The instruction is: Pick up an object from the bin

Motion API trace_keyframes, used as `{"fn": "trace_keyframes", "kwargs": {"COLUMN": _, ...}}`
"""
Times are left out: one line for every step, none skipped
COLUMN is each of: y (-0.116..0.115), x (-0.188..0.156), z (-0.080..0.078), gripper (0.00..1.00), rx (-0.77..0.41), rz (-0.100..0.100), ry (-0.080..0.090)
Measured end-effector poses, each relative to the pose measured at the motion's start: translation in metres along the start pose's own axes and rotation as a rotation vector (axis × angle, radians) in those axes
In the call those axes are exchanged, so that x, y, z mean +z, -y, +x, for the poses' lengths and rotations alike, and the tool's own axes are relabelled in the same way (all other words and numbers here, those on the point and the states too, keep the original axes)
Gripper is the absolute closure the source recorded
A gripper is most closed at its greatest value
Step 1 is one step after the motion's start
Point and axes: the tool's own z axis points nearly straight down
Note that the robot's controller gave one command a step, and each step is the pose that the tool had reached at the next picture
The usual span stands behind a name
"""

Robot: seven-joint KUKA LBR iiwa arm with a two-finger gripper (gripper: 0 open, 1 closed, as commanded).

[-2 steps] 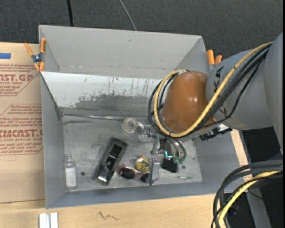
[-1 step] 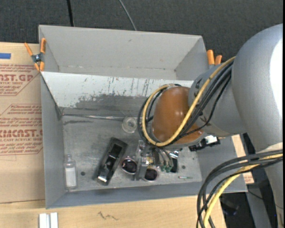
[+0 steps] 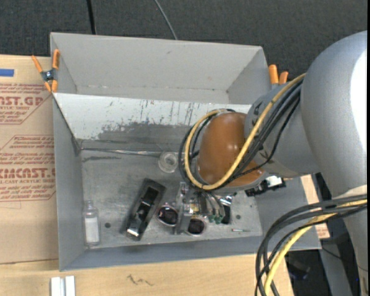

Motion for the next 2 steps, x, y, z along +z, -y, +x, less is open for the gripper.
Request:
{"fn": "trace_keyframes", "kwargs": {"y": 0.005, "x": -0.038, "z": 0.003, "gripper": 1.0, "rx": 0.002, "rz": 0.003, "ry": -0.016}}
{"fn": "trace_keyframes", "kwargs": {"y": -0.004, "x": -0.09, "z": -0.003, "gripper": 1.0, "rx": 0.001, "rz": 0.002, "ry": -0.009}}
